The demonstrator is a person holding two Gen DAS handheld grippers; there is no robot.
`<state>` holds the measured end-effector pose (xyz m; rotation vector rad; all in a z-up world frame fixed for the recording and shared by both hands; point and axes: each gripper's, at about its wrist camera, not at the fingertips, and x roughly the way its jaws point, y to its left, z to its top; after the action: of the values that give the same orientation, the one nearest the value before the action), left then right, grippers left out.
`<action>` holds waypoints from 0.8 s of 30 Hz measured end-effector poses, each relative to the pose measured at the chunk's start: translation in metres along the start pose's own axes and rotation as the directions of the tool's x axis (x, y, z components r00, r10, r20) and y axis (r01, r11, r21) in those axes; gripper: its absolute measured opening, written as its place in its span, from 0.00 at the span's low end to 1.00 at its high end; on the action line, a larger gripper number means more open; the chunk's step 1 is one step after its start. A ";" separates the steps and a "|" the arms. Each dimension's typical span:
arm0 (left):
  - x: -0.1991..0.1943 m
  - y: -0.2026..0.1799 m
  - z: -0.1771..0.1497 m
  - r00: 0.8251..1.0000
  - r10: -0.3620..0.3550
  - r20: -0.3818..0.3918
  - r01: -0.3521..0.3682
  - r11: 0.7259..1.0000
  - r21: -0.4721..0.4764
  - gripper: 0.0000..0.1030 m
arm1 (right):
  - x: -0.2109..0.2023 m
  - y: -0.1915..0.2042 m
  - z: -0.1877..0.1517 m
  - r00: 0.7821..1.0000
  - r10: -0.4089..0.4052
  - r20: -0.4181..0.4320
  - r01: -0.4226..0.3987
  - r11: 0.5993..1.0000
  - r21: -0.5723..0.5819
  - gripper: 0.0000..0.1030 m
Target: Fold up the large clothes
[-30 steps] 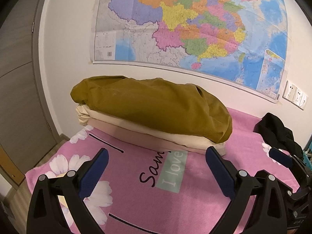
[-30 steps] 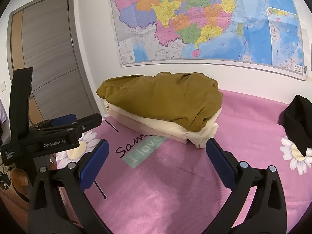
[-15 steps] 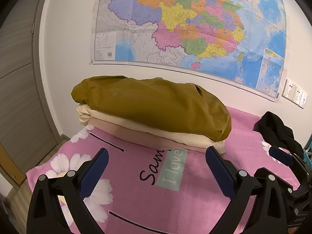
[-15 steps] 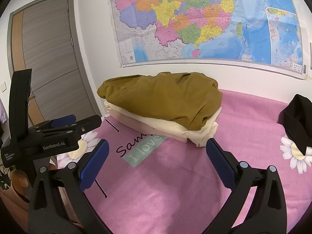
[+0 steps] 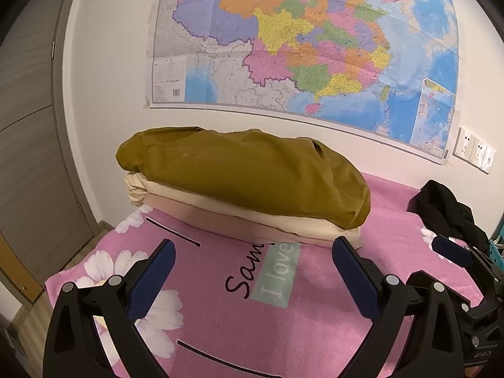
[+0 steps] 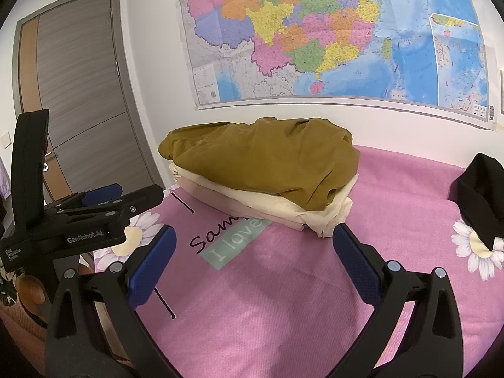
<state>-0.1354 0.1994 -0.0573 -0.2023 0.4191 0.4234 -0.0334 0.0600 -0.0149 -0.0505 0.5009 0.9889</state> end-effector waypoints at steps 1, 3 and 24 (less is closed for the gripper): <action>0.000 0.000 0.000 1.000 0.001 0.001 -0.001 1.000 0.001 0.93 | 0.000 0.000 0.000 1.000 0.002 0.000 -0.002 1.000 0.000 0.95; 0.000 -0.001 0.000 1.000 -0.002 0.001 0.002 1.000 0.001 0.93 | 0.000 0.000 0.000 1.000 -0.001 0.001 0.001 1.000 0.000 0.95; -0.001 -0.002 -0.001 1.000 -0.002 -0.006 0.002 1.000 0.009 0.93 | 0.000 0.002 -0.002 1.000 0.001 0.001 -0.001 1.000 0.006 0.95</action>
<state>-0.1355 0.1966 -0.0572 -0.1952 0.4263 0.4192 -0.0361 0.0603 -0.0166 -0.0446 0.5033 0.9885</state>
